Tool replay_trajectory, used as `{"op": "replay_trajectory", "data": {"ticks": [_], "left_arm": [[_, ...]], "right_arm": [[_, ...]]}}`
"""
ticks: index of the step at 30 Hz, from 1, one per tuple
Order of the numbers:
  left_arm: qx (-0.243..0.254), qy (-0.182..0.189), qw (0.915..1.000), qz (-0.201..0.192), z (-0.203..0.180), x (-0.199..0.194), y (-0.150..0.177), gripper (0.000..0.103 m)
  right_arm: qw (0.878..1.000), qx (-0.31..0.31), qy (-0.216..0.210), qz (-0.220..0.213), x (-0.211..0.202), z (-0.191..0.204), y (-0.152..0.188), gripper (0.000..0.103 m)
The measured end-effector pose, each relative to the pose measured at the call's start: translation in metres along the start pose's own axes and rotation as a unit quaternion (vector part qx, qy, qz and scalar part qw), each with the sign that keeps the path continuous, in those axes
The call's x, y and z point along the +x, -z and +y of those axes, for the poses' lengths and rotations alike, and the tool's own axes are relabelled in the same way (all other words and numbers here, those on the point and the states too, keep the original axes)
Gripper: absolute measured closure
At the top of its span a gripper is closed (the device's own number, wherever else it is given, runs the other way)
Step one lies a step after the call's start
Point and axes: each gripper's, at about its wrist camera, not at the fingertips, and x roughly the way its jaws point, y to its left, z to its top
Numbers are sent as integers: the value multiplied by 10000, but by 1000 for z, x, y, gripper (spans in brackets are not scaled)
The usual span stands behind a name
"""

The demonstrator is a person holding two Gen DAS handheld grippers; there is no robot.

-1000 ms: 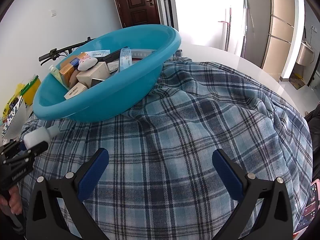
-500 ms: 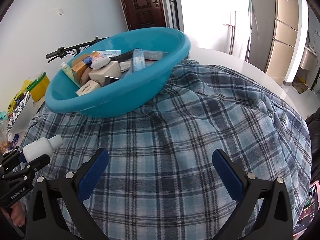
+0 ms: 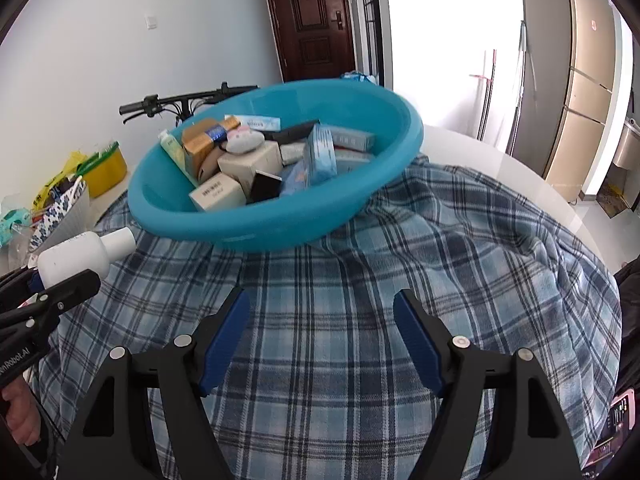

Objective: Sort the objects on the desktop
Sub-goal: 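Lift the white bottle with the left tool and carry it over the basin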

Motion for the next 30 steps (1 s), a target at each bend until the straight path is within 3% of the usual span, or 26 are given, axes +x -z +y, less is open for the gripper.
{"op": "replay_trajectory", "data": {"ticks": [2, 5, 11, 26, 30], "left_arm": [[-40, -5, 10000, -85, 1, -5, -5, 61], [-11, -39, 9998, -183, 1, -10, -14, 61], [77, -84, 9990, -443, -4, -16, -37, 61], [40, 78, 9952, -975, -14, -14, -99, 61], [72, -73, 9932, -1164, -14, -11, -124, 61]], "right_arm": [[9999, 13, -34, -99, -4, 0, -4, 41], [9997, 62, -117, -219, -8, 1, -13, 47], [9982, 68, -360, -482, -19, 9, -35, 47], [9914, -182, -371, -1244, -41, 18, -100, 47], [9883, -221, -335, -1472, -50, 18, -122, 47]]}}
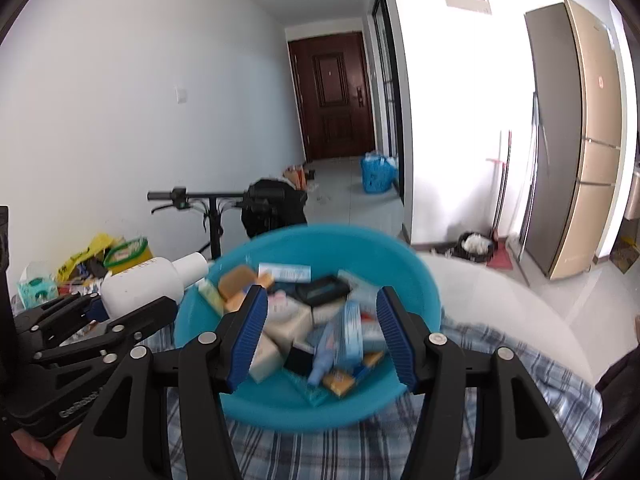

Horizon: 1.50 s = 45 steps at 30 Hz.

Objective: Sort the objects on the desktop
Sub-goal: 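Lift the white bottle with the left tool and carry it over the basin, then lower the white bottle into the basin and open the left tool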

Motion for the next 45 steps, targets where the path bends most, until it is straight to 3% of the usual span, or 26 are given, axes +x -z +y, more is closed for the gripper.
{"op": "replay_trajectory", "data": {"ticks": [10, 17, 22, 29, 38, 45], "left_arm": [[-238, 198, 9994, -127, 10, 38, -46, 61], [-358, 60, 9993, -28, 11, 69, -59, 61], [-271, 70, 9996, 97, 10, 91, -53, 61], [-240, 377, 9983, 366, 3, 115, -41, 61], [-255, 781, 9918, 980, -11, 152, -23, 61], [-74, 604, 9881, 1410, -24, 175, -7, 61]], "right_arm": [[9993, 78, 41, -376, 11, -1, -46, 47], [9993, 291, 23, -239, 46, -9, -52, 47], [9995, 306, 51, 57, 68, -15, -43, 47], [9990, 349, 201, 207, 79, -31, -38, 47], [9979, 406, 293, 415, 94, -41, -33, 47], [9944, 352, 301, 947, 130, -42, -19, 47]]}}
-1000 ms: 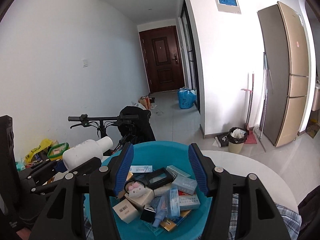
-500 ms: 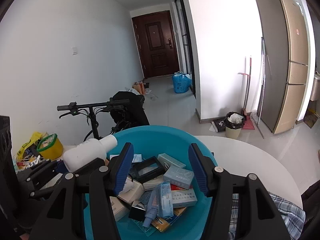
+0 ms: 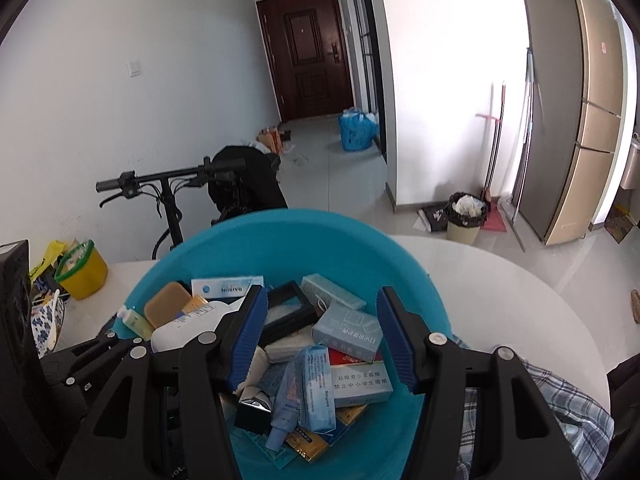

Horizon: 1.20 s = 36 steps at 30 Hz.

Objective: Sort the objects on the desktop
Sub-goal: 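Lower the white bottle into the basin and open the left tool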

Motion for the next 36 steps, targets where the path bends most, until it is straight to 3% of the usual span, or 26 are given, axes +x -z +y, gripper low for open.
{"op": "replay_trajectory", "data": {"ticks": [8, 24, 25, 26, 28, 36], "left_arm": [[19, -42, 9986, 533, -1, 27, 12, 61], [49, 14, 9965, 835, 0, 45, 16, 61], [66, -3, 9967, 806, 0, 44, 16, 58], [76, -16, 9969, 777, -1, 43, 16, 46], [109, 2, 9980, 629, -1, 38, 14, 32], [405, -201, 9981, 414, -4, 26, 10, 30]], "right_arm": [[9996, 7, 63, 260, 16, -5, 5, 47], [9983, -116, 17, 570, 33, -1, 11, 47], [9983, -117, 24, 570, 33, -1, 11, 47], [9983, -118, 36, 566, 33, -1, 11, 47], [9983, -122, 50, 567, 33, -1, 11, 47], [9985, -83, 61, 543, 34, -3, 10, 47]]}}
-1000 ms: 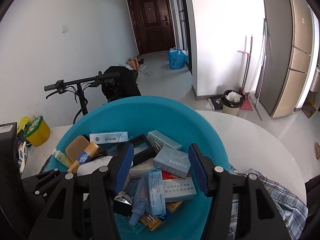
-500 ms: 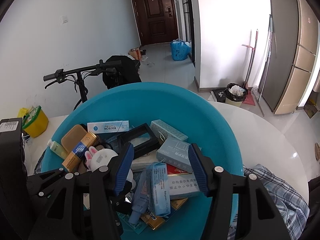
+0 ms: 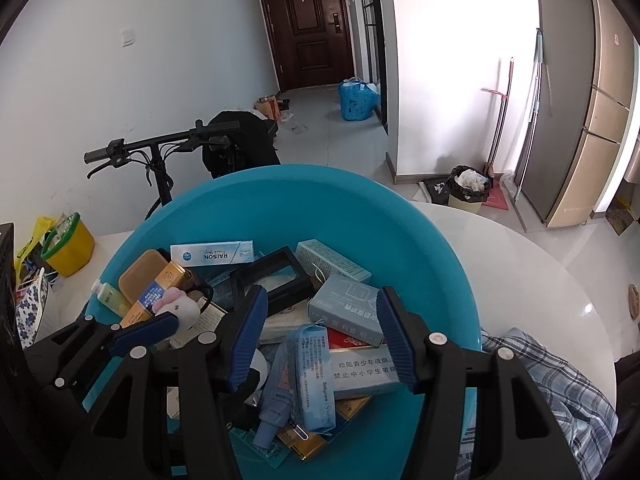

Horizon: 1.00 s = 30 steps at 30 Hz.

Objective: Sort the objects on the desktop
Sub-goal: 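Raise both open tools up out of the basin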

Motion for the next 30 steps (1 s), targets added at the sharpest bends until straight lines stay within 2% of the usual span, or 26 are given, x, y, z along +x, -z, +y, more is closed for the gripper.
{"op": "replay_trajectory", "data": {"ticks": [4, 11, 18, 25, 28, 30], "left_arm": [[68, -155, 9998, -128, 1, -7, -2, 21], [-183, -513, 9979, -337, 21, -21, -7, 20], [-529, -498, 9960, -512, 48, -34, -12, 20], [-800, -527, 9904, -997, 58, -60, -14, 20], [-985, -558, 9858, -1244, 64, -72, -13, 15], [-1081, -615, 9825, -1385, 68, -80, -13, 15]], "right_arm": [[10000, 23, 29, -6, 1, -1, -1, 47], [9999, 139, 19, -91, -7, -8, -3, 41], [9998, 178, 32, -110, -8, -11, -5, 41], [9998, 129, 45, -127, -10, -11, -4, 38], [9997, 108, 45, -210, -15, -9, -4, 34], [9995, 78, 60, -317, -22, -7, -5, 34]]}}
